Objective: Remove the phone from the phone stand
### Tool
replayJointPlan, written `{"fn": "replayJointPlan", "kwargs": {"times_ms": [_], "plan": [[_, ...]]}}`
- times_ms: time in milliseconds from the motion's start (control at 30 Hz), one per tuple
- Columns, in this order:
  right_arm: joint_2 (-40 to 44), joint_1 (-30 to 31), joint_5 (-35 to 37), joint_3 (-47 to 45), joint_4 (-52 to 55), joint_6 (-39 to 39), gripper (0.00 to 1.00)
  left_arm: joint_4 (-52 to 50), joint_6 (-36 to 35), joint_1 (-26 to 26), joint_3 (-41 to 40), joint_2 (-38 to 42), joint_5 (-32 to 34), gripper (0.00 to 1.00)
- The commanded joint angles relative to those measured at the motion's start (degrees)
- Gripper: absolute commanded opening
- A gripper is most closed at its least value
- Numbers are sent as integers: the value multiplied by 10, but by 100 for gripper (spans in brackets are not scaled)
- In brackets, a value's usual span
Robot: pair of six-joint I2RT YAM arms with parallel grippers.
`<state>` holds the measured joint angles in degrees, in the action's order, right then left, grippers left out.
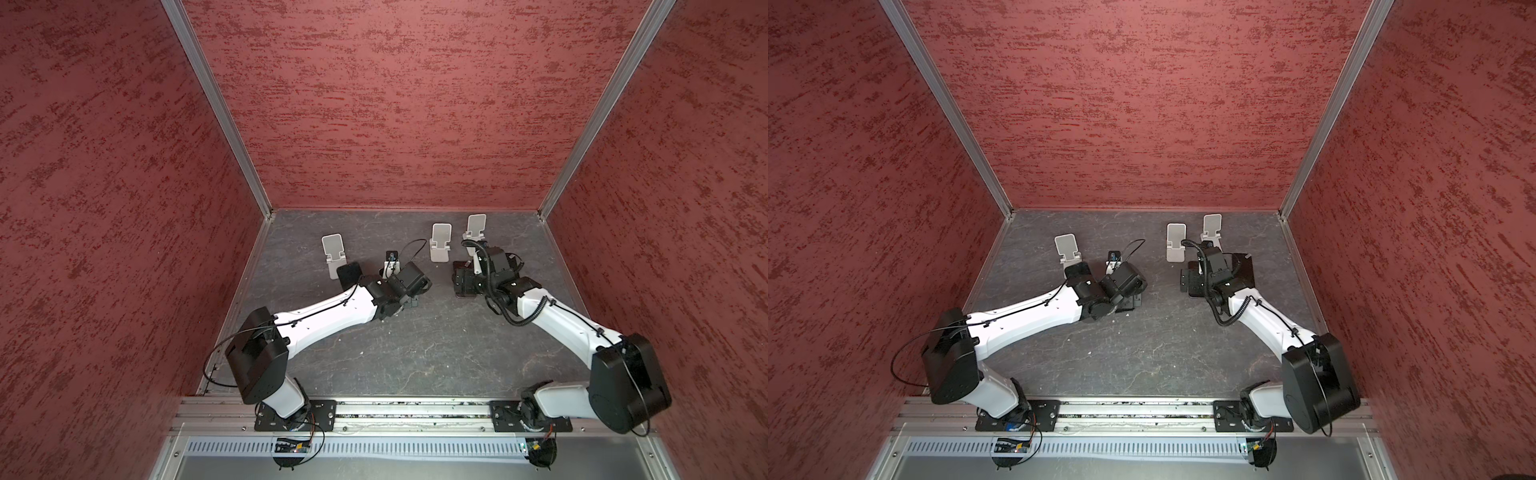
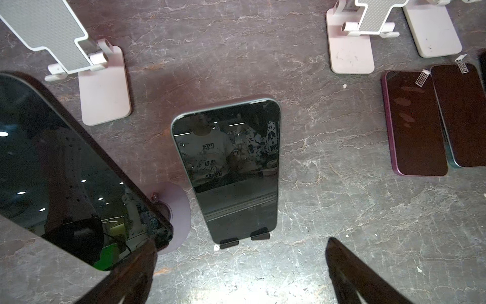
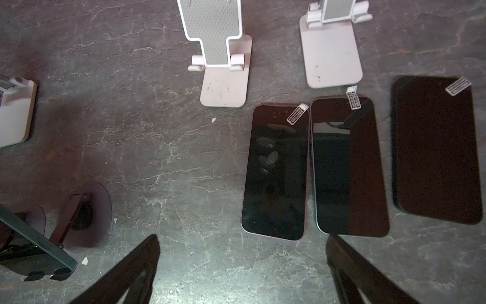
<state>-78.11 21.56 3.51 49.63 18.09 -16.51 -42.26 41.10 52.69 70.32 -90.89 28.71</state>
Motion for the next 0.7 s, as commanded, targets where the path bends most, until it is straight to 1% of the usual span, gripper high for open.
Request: {"fn": "replayJointPlan", "kwargs": {"times_ms": [0,667], "plan": [[6,3,11,-7,-21,-3,99,-6,12,-2,16,-8,2,100],[-8,3,-5,-11,-38,2,99,16,23,-6,18,-20,20,100]]}}
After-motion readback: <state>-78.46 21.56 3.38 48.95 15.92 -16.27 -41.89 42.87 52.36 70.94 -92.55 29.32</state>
